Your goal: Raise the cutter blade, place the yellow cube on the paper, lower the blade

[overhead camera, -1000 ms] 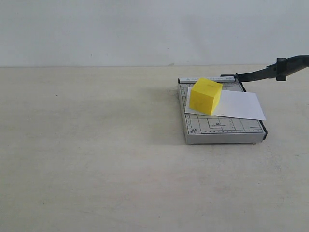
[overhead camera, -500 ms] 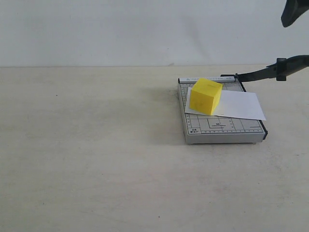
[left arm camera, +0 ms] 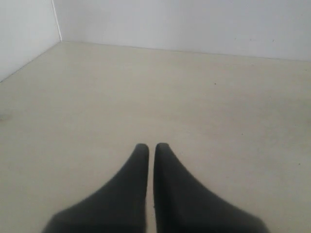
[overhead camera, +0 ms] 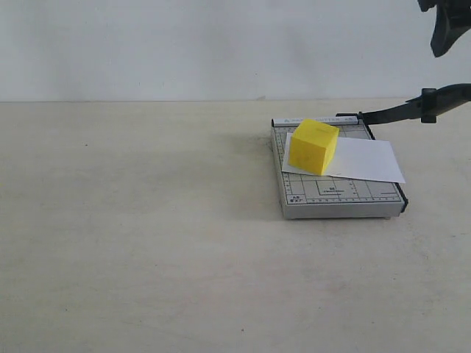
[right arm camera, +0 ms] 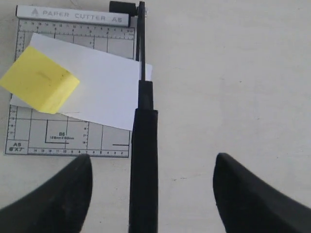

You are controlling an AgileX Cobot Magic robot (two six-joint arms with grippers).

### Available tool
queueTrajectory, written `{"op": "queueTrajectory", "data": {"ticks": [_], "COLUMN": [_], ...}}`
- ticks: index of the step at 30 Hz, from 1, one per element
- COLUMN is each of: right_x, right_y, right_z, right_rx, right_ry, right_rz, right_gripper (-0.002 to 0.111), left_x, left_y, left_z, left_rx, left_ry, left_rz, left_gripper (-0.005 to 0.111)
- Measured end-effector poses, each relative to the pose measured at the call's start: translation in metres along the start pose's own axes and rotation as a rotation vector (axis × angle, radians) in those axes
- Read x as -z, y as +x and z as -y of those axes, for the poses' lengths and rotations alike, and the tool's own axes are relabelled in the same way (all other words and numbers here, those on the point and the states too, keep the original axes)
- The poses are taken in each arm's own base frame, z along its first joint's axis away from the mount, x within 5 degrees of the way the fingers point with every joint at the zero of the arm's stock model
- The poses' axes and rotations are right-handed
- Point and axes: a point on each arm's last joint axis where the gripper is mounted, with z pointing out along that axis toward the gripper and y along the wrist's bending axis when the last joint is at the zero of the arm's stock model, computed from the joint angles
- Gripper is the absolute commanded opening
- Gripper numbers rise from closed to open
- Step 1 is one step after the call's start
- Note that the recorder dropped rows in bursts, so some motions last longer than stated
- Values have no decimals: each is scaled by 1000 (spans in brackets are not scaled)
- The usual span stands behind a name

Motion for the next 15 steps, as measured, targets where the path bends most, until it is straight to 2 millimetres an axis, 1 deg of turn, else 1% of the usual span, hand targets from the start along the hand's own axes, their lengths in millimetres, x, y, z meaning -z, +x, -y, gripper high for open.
{"op": "queueTrajectory", "data": {"ticks": [4, 8, 10, 11, 12, 13, 15], "right_x": [-21, -25, -25, -25, -25, -25, -25], "right_y": [15, 18, 18, 18, 18, 18, 18], "right_z": [-3, -3, -3, -3, -3, -3, -4], "right_rx": [21, 34, 35, 35, 34, 35, 39], "right_ry": [-13, -16, -16, -16, -18, -20, -26], "right_rz": [-93, -110, -111, -111, -111, -111, -111], "right_gripper": [66, 66, 58, 47, 41, 33, 27], "left_x": [0, 0, 0, 0, 0, 0, 0], "left_y": [-4, -4, -4, -4, -4, -4, -4], "left_z": [0, 0, 0, 0, 0, 0, 0], "left_rx": [0, 0, 0, 0, 0, 0, 0], "left_ry": [0, 0, 0, 0, 0, 0, 0], "left_rz": [40, 45, 45, 45, 45, 45, 45], "left_gripper": [4, 4, 4, 4, 4, 4, 4]}}
